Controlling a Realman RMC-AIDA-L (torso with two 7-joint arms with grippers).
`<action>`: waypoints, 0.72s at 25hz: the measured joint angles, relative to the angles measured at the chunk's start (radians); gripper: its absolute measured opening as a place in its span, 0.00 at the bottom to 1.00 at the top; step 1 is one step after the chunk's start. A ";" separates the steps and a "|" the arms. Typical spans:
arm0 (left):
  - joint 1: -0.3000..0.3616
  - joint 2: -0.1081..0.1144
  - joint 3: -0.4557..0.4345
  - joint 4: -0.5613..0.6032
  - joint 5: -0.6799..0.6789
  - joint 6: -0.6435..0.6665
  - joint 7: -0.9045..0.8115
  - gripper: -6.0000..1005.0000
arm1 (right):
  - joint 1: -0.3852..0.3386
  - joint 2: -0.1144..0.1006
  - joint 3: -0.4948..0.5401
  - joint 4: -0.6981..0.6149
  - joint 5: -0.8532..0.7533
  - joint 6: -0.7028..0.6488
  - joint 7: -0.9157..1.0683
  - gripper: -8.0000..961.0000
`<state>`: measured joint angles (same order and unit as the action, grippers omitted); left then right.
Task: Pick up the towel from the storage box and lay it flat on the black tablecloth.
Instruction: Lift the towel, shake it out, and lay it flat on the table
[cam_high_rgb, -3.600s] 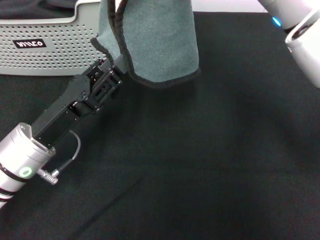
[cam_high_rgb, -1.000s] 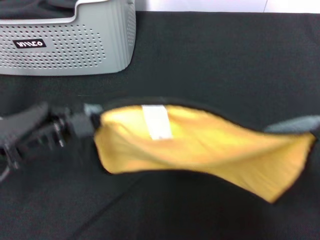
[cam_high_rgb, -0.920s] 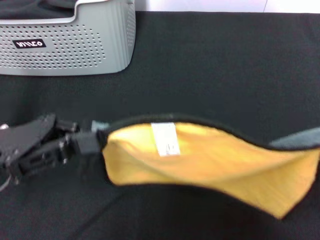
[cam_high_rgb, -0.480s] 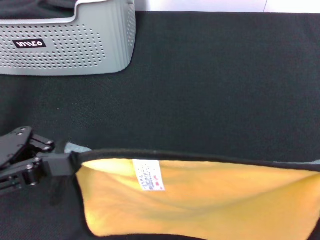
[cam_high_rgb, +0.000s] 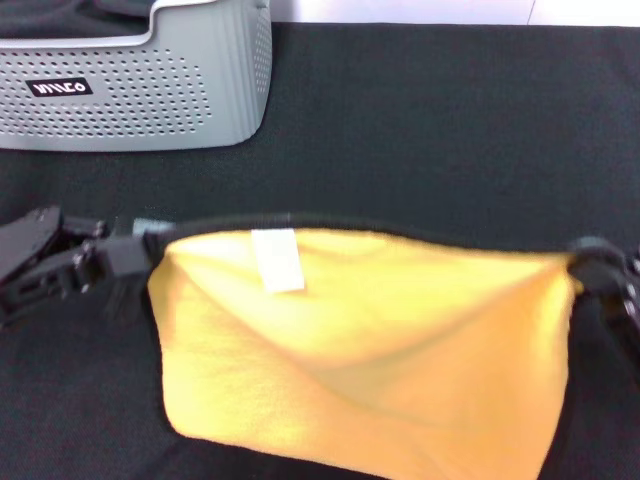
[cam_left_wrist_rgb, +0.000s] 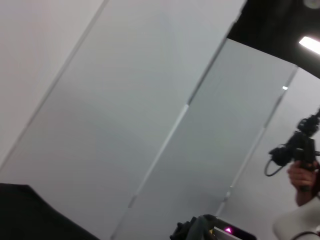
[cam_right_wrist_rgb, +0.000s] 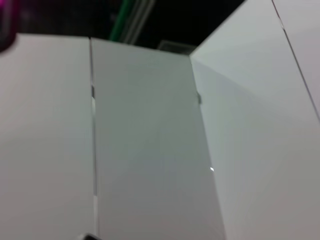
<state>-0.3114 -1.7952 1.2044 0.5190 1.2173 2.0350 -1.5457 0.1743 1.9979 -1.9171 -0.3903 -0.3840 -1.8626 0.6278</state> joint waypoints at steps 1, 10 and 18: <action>-0.013 -0.005 -0.036 -0.016 0.028 -0.003 0.004 0.02 | 0.011 0.001 0.015 0.000 0.000 0.022 0.000 0.03; -0.092 -0.044 -0.196 -0.043 0.189 -0.174 0.011 0.02 | 0.122 -0.013 0.123 0.030 -0.002 0.176 0.038 0.03; -0.185 -0.083 -0.202 -0.077 0.273 -0.406 0.050 0.02 | 0.302 -0.015 0.140 0.152 -0.004 0.364 0.143 0.03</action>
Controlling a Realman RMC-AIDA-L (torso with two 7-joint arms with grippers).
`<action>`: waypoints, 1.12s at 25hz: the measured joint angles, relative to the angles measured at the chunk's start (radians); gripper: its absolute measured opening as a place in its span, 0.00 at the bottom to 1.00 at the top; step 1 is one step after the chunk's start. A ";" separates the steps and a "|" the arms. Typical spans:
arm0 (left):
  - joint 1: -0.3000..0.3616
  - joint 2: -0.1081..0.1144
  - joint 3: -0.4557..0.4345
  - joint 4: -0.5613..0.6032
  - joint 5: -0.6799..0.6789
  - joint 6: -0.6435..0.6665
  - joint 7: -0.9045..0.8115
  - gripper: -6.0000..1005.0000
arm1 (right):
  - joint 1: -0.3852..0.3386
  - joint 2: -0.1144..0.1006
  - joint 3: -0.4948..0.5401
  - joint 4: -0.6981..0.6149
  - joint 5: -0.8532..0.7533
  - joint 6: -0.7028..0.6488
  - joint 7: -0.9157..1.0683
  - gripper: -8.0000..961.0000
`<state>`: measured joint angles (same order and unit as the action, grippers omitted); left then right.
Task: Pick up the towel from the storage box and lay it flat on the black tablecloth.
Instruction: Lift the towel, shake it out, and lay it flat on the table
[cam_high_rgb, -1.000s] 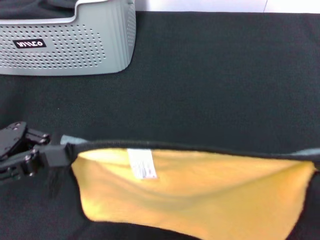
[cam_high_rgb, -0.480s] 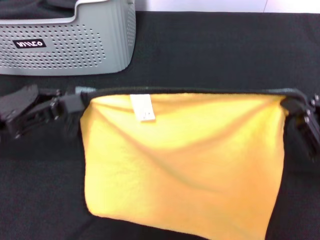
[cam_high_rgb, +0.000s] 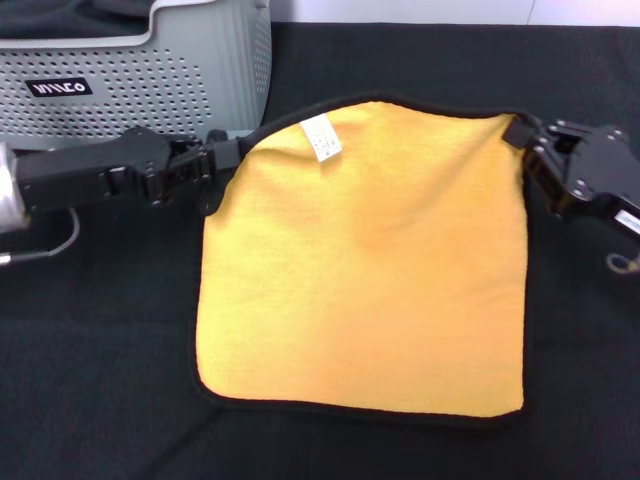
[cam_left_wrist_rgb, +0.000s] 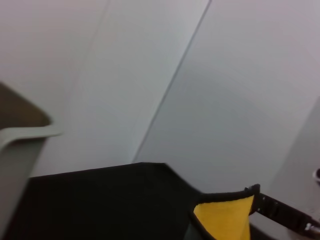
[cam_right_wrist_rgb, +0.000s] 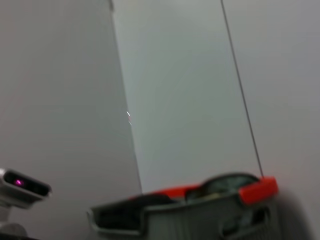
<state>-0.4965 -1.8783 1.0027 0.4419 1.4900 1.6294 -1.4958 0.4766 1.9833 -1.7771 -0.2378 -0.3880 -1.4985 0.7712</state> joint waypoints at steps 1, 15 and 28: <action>-0.005 -0.002 -0.001 -0.002 0.005 -0.022 0.002 0.02 | 0.012 0.000 -0.003 -0.001 -0.001 0.039 0.016 0.03; -0.005 -0.056 -0.007 -0.004 -0.002 -0.270 0.081 0.02 | 0.078 0.003 -0.006 -0.006 -0.038 0.276 0.136 0.03; 0.000 -0.106 -0.007 -0.005 0.009 -0.370 0.141 0.02 | 0.107 0.029 -0.004 -0.007 -0.078 0.352 0.184 0.03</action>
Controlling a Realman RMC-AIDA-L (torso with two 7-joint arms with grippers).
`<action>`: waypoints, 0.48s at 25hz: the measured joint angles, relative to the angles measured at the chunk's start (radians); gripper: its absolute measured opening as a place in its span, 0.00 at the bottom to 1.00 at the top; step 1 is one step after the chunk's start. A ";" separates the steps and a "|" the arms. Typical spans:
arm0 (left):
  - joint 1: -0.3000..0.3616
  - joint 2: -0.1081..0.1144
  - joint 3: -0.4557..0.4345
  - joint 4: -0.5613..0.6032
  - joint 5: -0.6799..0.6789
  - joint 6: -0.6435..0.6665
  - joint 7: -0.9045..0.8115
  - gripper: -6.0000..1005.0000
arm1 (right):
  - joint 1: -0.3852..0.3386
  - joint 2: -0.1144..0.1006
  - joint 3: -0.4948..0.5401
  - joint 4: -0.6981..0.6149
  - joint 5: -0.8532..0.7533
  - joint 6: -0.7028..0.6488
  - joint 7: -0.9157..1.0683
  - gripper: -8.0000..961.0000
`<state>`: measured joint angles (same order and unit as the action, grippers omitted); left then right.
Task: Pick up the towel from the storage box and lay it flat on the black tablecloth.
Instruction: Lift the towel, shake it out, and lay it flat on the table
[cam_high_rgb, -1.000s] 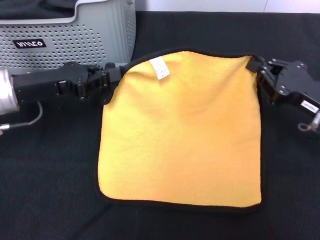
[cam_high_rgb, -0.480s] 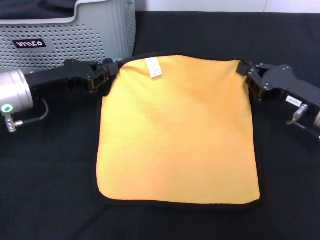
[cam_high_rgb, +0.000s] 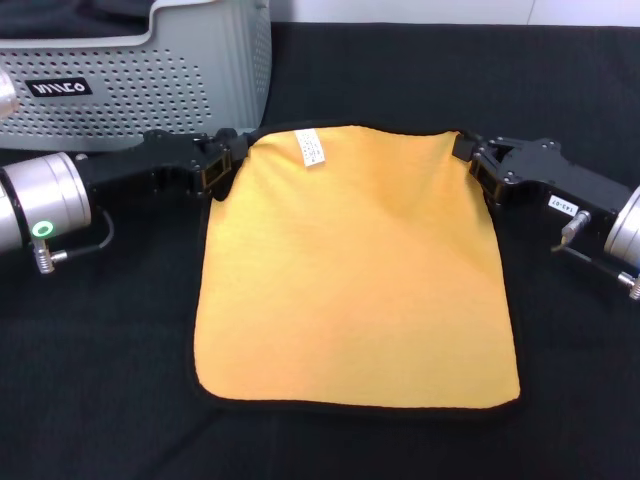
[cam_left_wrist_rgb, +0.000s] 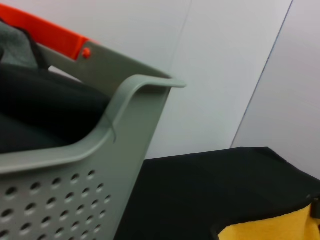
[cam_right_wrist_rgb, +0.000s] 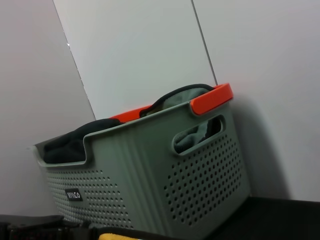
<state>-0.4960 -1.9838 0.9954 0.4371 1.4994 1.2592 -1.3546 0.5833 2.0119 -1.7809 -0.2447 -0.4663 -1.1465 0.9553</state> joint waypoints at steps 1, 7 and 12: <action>0.002 -0.001 0.000 0.000 0.000 -0.005 0.000 0.03 | 0.000 0.000 0.000 0.000 0.000 0.002 0.003 0.03; 0.010 -0.003 0.000 0.000 0.000 -0.023 0.000 0.04 | 0.001 0.000 0.000 0.000 -0.002 0.006 0.006 0.03; 0.015 -0.009 0.000 -0.002 -0.005 -0.051 -0.012 0.09 | 0.001 0.005 -0.001 -0.004 -0.008 0.033 0.006 0.03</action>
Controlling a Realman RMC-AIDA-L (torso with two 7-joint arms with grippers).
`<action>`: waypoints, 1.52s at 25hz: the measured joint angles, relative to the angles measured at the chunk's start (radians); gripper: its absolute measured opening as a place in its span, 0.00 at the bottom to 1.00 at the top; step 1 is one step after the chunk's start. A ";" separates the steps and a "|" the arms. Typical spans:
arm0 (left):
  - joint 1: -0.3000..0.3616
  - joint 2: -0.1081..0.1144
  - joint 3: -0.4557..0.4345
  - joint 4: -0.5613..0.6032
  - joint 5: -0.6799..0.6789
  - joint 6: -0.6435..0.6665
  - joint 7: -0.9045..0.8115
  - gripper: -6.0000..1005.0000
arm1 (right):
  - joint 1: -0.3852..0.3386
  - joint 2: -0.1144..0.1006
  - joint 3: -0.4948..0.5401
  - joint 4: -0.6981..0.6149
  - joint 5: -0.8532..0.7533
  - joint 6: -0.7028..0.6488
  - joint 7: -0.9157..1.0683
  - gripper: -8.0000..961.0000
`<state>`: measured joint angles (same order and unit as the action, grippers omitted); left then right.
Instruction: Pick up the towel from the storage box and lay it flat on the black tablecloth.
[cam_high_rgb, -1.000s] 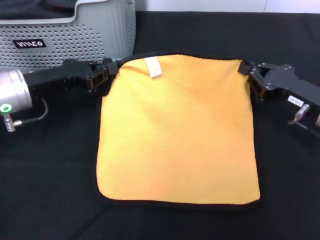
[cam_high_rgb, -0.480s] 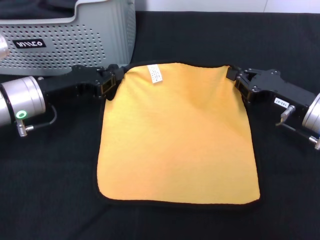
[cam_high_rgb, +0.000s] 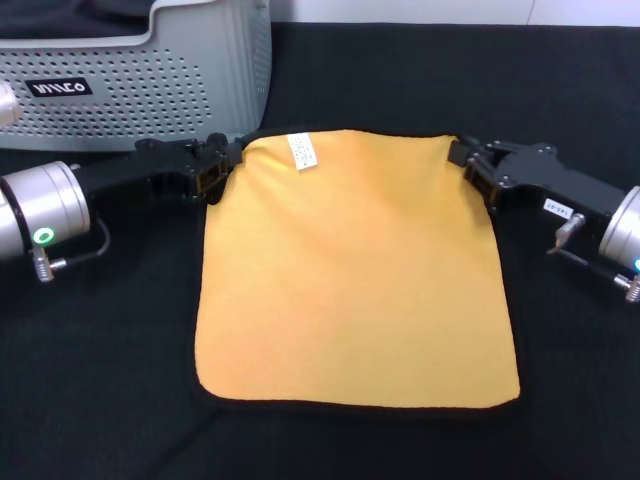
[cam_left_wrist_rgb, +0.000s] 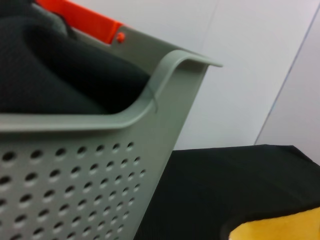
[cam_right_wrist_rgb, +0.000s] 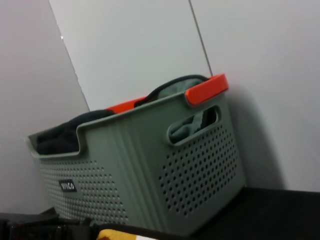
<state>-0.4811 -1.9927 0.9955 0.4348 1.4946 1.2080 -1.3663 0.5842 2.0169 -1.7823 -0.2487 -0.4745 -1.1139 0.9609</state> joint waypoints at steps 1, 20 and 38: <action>0.001 -0.005 0.000 0.000 -0.002 -0.010 -0.003 0.11 | 0.001 0.002 -0.001 -0.004 -0.006 0.010 0.000 0.03; 0.125 0.059 -0.120 0.099 0.013 0.369 0.019 0.55 | -0.131 -0.074 0.134 -0.142 -0.182 -0.271 0.007 0.56; 0.103 0.117 -0.016 0.143 0.130 0.828 0.183 0.57 | -0.109 0.007 0.125 -0.254 -0.555 -0.628 0.167 0.92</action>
<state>-0.3777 -1.8754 0.9798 0.5780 1.6246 2.0356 -1.1834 0.4751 2.0239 -1.6575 -0.5030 -1.0297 -1.7423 1.1275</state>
